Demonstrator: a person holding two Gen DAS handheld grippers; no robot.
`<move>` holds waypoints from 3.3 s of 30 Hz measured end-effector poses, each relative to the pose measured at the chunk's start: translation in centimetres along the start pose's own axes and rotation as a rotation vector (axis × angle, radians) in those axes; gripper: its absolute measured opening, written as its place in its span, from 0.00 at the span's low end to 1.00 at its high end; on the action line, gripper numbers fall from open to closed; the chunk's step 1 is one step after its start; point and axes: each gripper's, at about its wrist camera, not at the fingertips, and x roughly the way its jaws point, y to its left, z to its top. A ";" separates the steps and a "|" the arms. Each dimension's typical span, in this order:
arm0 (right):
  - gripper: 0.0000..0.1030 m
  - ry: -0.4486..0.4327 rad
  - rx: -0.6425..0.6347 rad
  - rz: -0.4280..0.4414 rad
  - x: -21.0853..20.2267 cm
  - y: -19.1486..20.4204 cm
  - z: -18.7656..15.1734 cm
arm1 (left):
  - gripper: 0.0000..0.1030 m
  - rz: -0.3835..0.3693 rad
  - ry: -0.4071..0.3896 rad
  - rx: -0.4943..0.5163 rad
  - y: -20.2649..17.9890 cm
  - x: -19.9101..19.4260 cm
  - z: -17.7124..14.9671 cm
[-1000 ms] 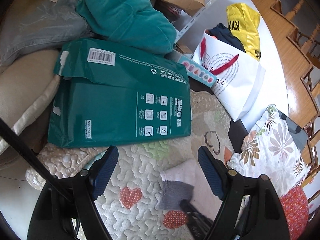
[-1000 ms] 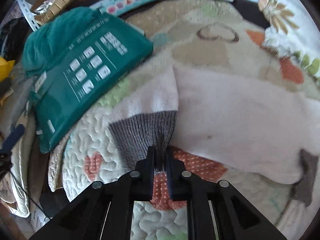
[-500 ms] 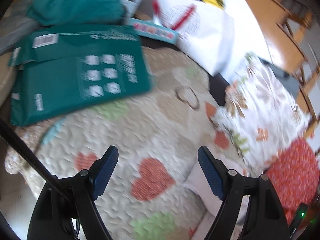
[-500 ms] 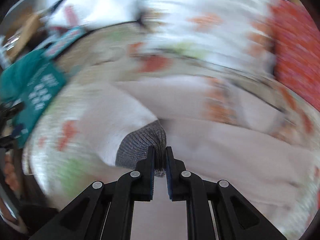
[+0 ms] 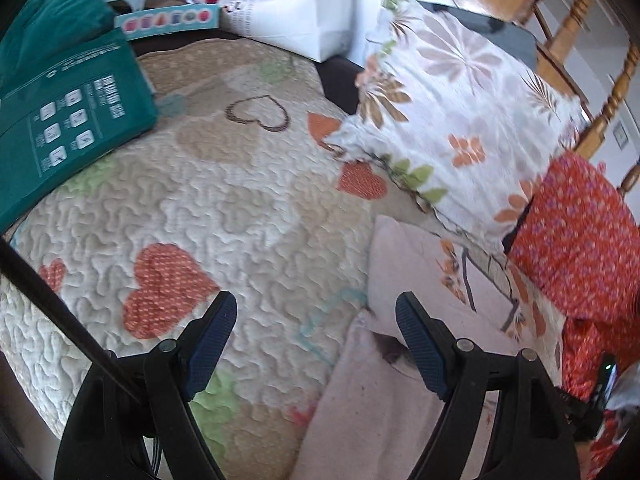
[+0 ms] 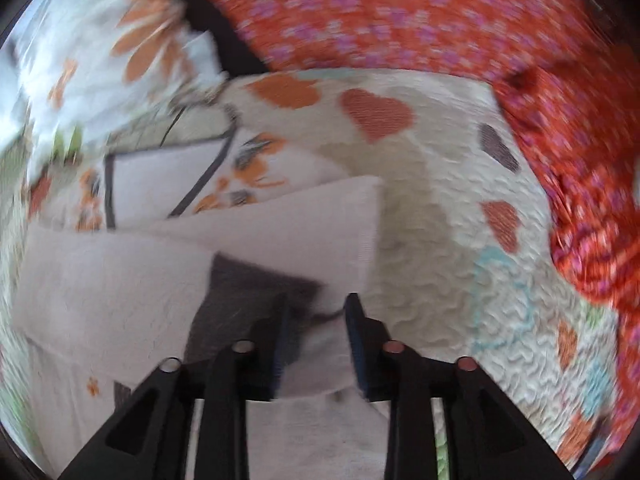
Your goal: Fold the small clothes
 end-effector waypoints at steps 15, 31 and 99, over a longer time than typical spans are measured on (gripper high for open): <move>0.09 0.047 0.079 0.195 1.8 1.3 -3.3 | 0.78 -0.035 0.110 0.073 -3.4 1.9 -3.0; 0.44 -0.074 0.016 0.104 -5.1 -3.2 -8.9 | 0.78 -0.059 0.222 0.344 -8.5 3.4 -10.0; 0.99 -0.044 -0.051 0.036 -2.0 -0.8 -17.7 | 1.00 -0.024 0.151 0.631 -8.9 1.3 -22.6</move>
